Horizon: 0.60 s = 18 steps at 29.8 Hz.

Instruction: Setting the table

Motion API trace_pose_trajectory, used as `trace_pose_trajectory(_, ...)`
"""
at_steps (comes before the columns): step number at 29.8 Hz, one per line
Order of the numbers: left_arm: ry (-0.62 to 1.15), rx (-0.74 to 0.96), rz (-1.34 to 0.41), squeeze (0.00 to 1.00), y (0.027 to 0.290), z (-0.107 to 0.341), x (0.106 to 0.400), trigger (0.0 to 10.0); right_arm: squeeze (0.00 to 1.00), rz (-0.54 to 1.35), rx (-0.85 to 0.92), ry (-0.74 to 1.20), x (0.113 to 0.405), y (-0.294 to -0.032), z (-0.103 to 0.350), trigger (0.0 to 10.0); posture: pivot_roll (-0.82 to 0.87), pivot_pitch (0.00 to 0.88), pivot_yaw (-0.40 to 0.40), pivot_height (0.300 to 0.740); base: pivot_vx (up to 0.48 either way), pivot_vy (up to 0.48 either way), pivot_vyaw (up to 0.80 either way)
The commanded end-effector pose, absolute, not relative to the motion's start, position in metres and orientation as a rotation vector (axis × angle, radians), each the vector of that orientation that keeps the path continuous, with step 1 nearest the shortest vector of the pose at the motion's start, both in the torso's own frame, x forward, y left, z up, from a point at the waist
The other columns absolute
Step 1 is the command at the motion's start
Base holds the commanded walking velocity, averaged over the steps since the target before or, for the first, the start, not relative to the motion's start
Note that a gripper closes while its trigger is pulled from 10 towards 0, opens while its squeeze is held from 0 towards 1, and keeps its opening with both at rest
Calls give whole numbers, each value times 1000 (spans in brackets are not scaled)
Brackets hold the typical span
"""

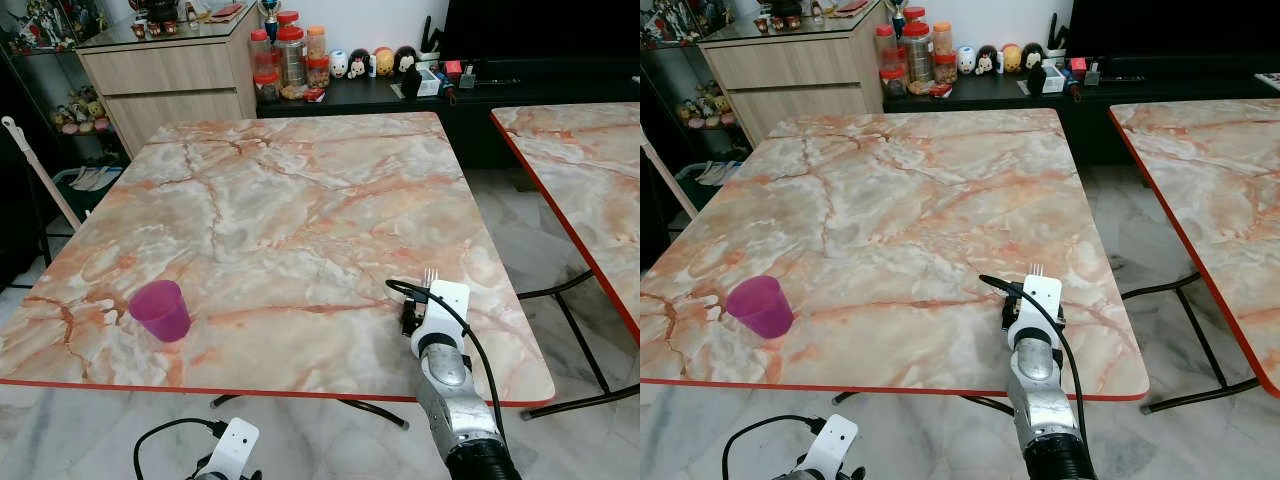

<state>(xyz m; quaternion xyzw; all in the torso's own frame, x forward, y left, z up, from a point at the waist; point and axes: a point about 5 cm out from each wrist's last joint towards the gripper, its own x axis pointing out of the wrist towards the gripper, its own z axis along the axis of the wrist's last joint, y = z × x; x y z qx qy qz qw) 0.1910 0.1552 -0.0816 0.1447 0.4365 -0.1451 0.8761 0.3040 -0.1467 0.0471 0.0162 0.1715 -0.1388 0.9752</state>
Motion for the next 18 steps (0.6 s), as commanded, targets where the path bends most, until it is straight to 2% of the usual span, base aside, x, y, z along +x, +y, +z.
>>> trace_pose_trajectory(1,925,296,-294,0,158,-82,190,10000,0,-316,55,389,300,-150,40,6275,-2,0,73,740,0,0,0)
trace_pose_trajectory(2,926,295,-295,0,158,-82,190,10000,0,-325,34,397,300,-152,40,980,-2,0,71,740,0,0,0)
trace_pose_trajectory(3,927,295,-295,0,158,-82,190,10000,0,-328,26,399,300,-153,40,980,-2,0,71,740,0,0,0)
trace_pose_trajectory(4,928,294,-296,0,158,-82,190,10000,0,-335,12,415,300,-155,38,0,-2,0,71,740,0,0,0)
trace_pose_trajectory(18,938,284,-304,0,156,-83,188,10000,0,-341,6,432,298,-156,36,0,-4,0,68,740,0,0,0)
